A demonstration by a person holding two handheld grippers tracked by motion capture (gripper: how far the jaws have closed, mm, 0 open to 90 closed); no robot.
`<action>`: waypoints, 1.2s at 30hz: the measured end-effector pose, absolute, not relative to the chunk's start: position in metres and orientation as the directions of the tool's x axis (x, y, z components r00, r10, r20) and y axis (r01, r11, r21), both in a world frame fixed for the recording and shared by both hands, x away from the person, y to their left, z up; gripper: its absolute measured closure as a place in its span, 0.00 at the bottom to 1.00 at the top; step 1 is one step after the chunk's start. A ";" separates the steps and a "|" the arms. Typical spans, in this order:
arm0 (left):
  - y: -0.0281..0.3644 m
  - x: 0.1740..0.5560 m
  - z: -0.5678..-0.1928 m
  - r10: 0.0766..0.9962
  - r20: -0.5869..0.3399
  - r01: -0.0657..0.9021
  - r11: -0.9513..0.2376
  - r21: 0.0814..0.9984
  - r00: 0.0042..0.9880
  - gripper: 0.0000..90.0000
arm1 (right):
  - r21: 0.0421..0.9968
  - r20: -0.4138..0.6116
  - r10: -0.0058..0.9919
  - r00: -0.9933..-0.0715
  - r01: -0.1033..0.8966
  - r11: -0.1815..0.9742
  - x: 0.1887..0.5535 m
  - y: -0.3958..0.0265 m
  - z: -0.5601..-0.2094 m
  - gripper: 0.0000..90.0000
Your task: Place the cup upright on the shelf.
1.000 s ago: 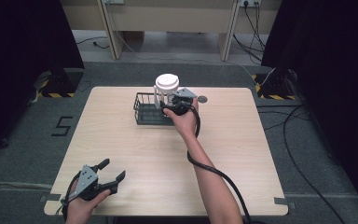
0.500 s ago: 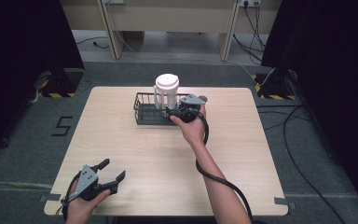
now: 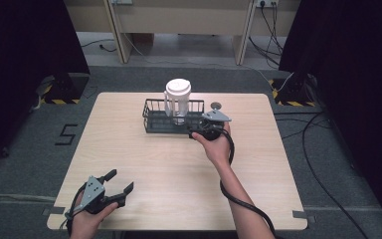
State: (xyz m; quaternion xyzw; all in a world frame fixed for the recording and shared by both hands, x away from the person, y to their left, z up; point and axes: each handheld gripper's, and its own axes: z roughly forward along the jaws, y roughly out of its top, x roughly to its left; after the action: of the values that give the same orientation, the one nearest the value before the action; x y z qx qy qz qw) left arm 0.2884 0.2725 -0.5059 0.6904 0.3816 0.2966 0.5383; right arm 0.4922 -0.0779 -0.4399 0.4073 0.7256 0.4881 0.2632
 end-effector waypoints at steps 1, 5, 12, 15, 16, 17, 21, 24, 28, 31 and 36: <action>0.272 0.288 -0.506 0.846 -0.001 0.208 -0.130 0.969 0.533 0.23 | 0.922 0.015 0.848 -0.530 0.335 0.192 0.490 -0.080 -0.441 0.18; 0.273 0.288 -0.506 0.847 -0.003 0.209 -0.128 0.969 0.532 0.23 | 0.919 0.010 0.847 -0.532 0.338 0.202 0.482 -0.087 -0.443 0.18; 0.272 0.289 -0.506 0.848 -0.007 0.212 -0.125 0.969 0.530 0.23 | 0.915 -0.005 0.848 -0.531 0.339 0.218 0.469 -0.103 -0.445 0.18; 0.273 0.289 -0.507 0.847 -0.004 0.213 -0.130 0.968 0.532 0.23 | 0.913 -0.002 0.850 -0.526 0.346 0.217 0.463 -0.110 -0.447 0.18; 0.273 0.289 -0.507 0.847 -0.004 0.214 -0.129 0.968 0.532 0.23 | 0.912 -0.003 0.851 -0.525 0.347 0.217 0.461 -0.113 -0.448 0.18; 0.273 0.289 -0.507 0.847 -0.006 0.216 -0.129 0.968 0.532 0.23 | 0.912 -0.001 0.853 -0.522 0.349 0.216 0.459 -0.116 -0.450 0.18; 0.273 0.289 -0.507 0.848 -0.010 0.217 -0.125 0.968 0.530 0.23 | 0.910 0.004 0.856 -0.516 0.357 0.212 0.451 -0.125 -0.455 0.18; 0.273 0.289 -0.507 0.848 -0.009 0.218 -0.126 0.968 0.530 0.23 | 0.909 0.007 0.859 -0.511 0.362 0.208 0.446 -0.130 -0.458 0.19; 0.273 0.289 -0.507 0.849 -0.010 0.220 -0.126 0.967 0.528 0.23 | 0.909 0.006 0.862 -0.508 0.361 0.206 0.440 -0.136 -0.461 0.19; 0.273 0.289 -0.507 0.850 -0.010 0.220 -0.125 0.967 0.527 0.23 | 0.909 0.002 0.862 -0.507 0.360 0.210 0.434 -0.141 -0.463 0.19; 0.273 0.289 -0.508 0.849 -0.009 0.219 -0.126 0.968 0.528 0.23 | 0.906 0.003 0.867 -0.499 0.368 0.209 0.423 -0.152 -0.469 0.20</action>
State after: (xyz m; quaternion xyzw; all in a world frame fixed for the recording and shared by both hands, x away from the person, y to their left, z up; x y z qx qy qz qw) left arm 0.2892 0.2730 -0.5075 0.6904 0.3866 0.2939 0.5362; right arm 0.4233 -0.1517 -0.4695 0.4229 0.7297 0.4656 0.2681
